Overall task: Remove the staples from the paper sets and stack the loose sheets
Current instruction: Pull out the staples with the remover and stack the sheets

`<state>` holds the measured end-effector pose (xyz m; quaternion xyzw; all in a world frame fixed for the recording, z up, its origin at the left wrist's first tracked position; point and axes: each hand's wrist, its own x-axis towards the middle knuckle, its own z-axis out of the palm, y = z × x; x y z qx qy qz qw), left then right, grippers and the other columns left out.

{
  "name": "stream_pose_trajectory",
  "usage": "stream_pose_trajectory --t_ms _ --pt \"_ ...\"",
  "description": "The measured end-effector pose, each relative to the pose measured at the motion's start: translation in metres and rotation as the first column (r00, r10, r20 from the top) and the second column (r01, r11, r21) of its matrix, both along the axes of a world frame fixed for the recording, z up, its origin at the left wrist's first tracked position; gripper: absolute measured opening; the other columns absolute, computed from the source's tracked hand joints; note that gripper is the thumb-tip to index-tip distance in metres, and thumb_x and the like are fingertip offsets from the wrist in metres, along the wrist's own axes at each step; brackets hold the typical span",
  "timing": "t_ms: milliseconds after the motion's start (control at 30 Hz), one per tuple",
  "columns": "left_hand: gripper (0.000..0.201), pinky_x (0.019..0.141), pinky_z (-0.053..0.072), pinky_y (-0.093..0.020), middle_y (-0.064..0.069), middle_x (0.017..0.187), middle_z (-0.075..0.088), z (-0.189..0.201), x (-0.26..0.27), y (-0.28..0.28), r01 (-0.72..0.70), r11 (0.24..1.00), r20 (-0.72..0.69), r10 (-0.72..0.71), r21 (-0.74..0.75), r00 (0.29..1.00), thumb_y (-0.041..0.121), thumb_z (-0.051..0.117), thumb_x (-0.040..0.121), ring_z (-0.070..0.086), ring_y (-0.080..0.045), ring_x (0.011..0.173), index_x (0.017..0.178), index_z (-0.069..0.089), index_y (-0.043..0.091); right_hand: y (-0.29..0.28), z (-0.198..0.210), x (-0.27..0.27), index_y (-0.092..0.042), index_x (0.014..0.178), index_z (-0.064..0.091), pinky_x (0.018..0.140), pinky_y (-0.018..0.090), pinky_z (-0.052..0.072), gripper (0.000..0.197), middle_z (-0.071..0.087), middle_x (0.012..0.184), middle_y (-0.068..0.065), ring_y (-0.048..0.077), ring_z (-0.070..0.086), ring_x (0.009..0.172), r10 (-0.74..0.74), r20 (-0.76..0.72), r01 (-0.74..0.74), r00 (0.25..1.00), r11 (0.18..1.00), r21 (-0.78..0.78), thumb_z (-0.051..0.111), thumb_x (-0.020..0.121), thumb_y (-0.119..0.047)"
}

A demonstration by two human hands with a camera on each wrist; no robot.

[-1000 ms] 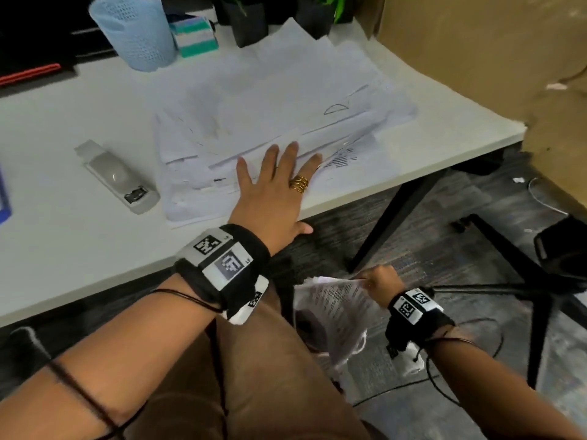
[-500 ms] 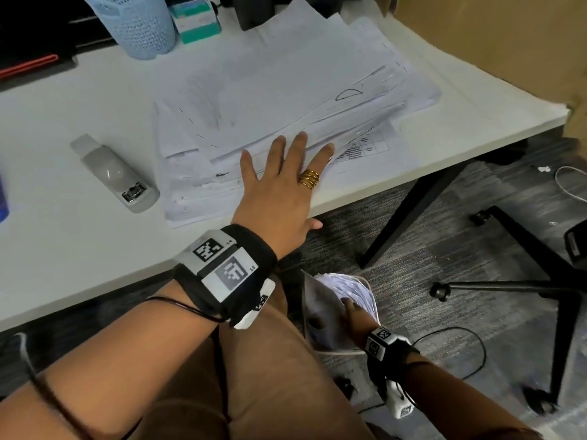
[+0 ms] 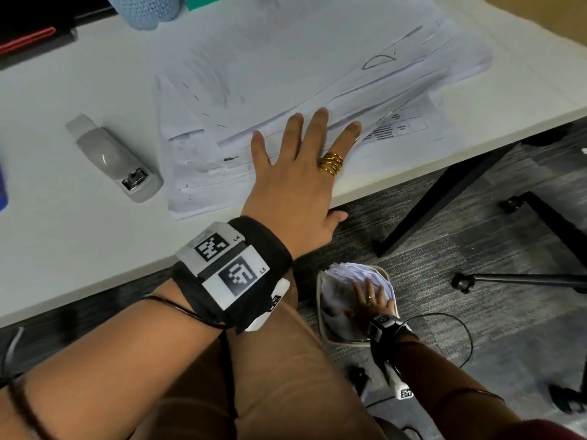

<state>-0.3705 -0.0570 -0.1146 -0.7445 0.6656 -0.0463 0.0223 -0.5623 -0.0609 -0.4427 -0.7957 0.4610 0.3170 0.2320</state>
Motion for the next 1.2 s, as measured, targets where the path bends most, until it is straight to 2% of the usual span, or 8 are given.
stream_pose_trajectory --t_ms 200,367,467,600,667,800,933,1200 --pt "0.101 0.107 0.006 -0.065 -0.007 0.155 -0.010 0.000 0.001 0.000 0.002 0.999 -0.022 -0.001 0.043 1.000 0.062 0.053 0.080 -0.003 -0.033 0.142 0.146 -0.016 0.029 -0.018 0.057 0.022 -0.007 0.134 0.041 0.100 0.044 0.033 0.098 0.040 0.141 0.017 0.033 0.040 0.127 -0.114 0.393 0.229 0.913 0.938 -0.259 -0.001 0.069 -0.068" --pt "0.101 0.108 -0.002 -0.064 -0.004 0.156 -0.012 0.006 0.001 0.003 0.028 0.998 -0.111 -0.021 0.060 0.994 0.061 0.056 0.079 -0.007 -0.031 0.142 0.147 -0.012 0.030 -0.019 0.131 0.050 -0.004 0.091 0.063 0.071 0.044 0.047 0.053 0.061 0.092 0.016 0.039 0.059 0.087 -0.132 0.781 0.570 0.610 0.758 -0.317 0.032 0.087 -0.047" --pt "0.088 0.113 -0.007 -0.053 0.001 0.156 0.000 0.010 0.005 0.009 0.021 0.999 -0.367 -0.034 -0.040 0.930 0.061 0.057 0.079 0.000 -0.020 0.143 0.148 0.011 0.031 -0.015 0.190 0.060 -0.004 0.085 0.062 0.071 0.040 0.045 0.042 0.060 0.086 0.013 0.035 0.058 0.081 -0.054 0.931 0.739 0.360 0.626 -0.249 0.037 0.088 -0.038" --pt "0.034 0.111 0.024 -0.033 -0.006 0.143 0.034 0.020 0.020 0.025 -0.081 0.930 -0.582 -0.154 -0.357 0.798 0.028 0.064 0.085 0.032 -0.023 0.133 0.118 0.060 0.018 -0.015 0.264 0.061 -0.004 0.084 0.058 0.075 0.031 0.038 0.030 0.056 0.085 0.010 0.024 0.050 0.082 0.221 0.958 0.779 0.182 0.562 -0.277 0.041 0.089 -0.028" --pt "0.022 0.110 0.027 -0.038 -0.013 0.140 0.041 0.020 0.031 0.032 -0.136 0.881 -0.454 -0.096 -0.453 0.886 0.012 0.062 0.083 0.035 -0.034 0.131 0.105 0.065 0.013 -0.018 0.294 0.062 -0.004 0.086 0.059 0.077 0.021 0.030 0.027 0.057 0.088 0.010 0.019 0.046 0.085 0.333 0.924 0.755 0.188 0.553 -0.353 0.043 0.089 -0.026" --pt "0.053 0.116 0.008 -0.043 -0.008 0.156 0.010 0.012 0.045 0.050 -0.326 0.936 -0.371 0.258 -0.133 0.892 0.047 0.034 0.096 0.008 -0.028 0.143 0.142 0.030 0.021 -0.023 0.324 0.076 -0.008 0.100 0.066 0.089 0.022 0.031 0.032 0.056 0.108 0.012 0.022 0.047 0.102 0.403 0.871 0.672 0.280 0.566 -0.478 0.045 0.089 -0.031" --pt "0.069 0.109 0.021 -0.041 -0.002 0.153 0.024 0.011 0.054 0.061 -0.254 0.960 -0.221 0.223 -0.121 0.949 0.061 0.021 0.092 0.026 -0.022 0.135 0.149 0.012 0.022 -0.030 0.332 0.102 -0.009 0.101 0.070 0.097 0.033 0.033 0.043 0.064 0.111 0.009 0.028 0.049 0.113 0.410 0.796 0.519 0.446 0.606 -0.603 0.038 0.090 -0.036" --pt "0.084 0.099 0.021 -0.031 0.003 0.133 0.038 0.011 0.070 0.075 -0.130 0.980 -0.164 0.105 -0.149 0.981 0.063 0.001 0.078 0.032 -0.018 0.121 0.143 0.033 0.020 -0.039 0.361 0.135 -0.020 0.112 0.065 0.093 0.035 0.025 0.048 0.059 0.118 0.004 0.024 0.042 0.116 0.182 0.600 0.340 0.779 0.682 -0.647 0.027 0.096 -0.043"
